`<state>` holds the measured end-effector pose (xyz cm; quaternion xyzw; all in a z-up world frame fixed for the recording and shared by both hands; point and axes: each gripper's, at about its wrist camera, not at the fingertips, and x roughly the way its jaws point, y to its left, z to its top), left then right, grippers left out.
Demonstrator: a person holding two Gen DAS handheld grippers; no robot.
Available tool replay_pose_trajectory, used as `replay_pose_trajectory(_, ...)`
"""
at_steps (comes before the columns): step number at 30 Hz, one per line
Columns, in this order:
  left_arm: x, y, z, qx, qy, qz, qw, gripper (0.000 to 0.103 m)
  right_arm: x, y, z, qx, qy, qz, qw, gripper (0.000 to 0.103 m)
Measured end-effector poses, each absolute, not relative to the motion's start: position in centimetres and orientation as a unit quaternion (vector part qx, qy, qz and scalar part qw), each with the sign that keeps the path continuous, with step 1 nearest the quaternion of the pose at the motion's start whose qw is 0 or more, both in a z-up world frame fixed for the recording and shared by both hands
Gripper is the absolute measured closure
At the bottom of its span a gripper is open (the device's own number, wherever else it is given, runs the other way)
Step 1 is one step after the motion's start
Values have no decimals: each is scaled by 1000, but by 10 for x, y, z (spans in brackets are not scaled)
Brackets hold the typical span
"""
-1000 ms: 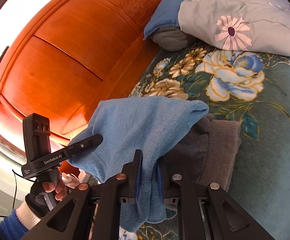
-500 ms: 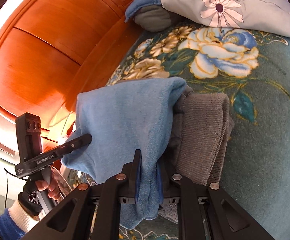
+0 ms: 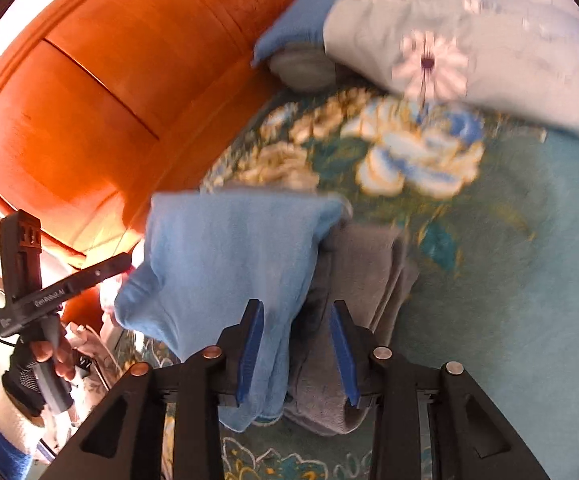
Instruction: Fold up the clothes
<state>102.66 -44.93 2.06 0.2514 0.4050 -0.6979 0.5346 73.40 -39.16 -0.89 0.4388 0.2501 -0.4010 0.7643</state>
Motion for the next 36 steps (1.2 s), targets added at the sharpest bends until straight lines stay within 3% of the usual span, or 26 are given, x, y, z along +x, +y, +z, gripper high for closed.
replay_pose_trajectory(6,999,-479,8,275,400,-712,507,57,755,-408,14,419,228,-389,788,67)
replay_pose_trajectory(13,997,-504,-24,285,425,-702,495,57,772,-437,-18,434,269,-396,763,79)
replay_pose_trajectory(24,1000,-507,-39,276,441,-697,493,57,776,-453,-46,446,295,-396,746,80)
replay_pose_trajectory(36,1000,-447,-28,231,458,-688,514,56,777,-399,-20,426,288,-374,771,77)
